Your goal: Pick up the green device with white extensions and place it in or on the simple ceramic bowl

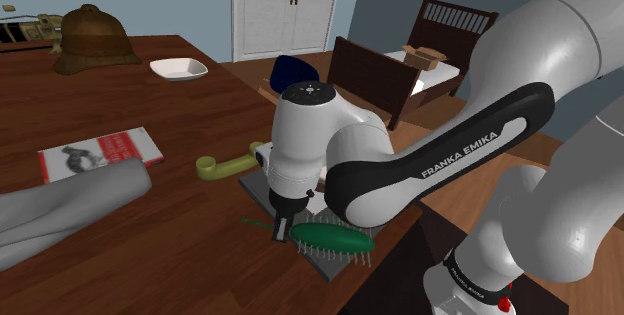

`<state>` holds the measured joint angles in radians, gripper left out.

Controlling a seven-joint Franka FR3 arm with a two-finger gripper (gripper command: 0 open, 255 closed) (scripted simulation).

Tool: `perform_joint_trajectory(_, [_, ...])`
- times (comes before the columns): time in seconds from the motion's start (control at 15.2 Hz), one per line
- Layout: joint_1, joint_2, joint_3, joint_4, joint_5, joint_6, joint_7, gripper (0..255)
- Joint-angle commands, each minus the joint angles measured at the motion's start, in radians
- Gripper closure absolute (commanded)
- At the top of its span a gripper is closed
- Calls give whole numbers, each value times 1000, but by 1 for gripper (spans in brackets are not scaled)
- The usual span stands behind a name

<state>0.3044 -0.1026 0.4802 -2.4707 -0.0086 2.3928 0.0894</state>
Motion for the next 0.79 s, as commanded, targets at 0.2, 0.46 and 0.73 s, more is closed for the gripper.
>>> perform_joint_trajectory(0.2, [0, 0, 0, 0, 0, 0, 0, 255])
perform_joint_trajectory(0.46, [3, -32, -4, 14, 21, -43, -17, 255])
perform_joint_trajectory(0.73, [8, -71, -11, 37, 42, -102, -36, 255])
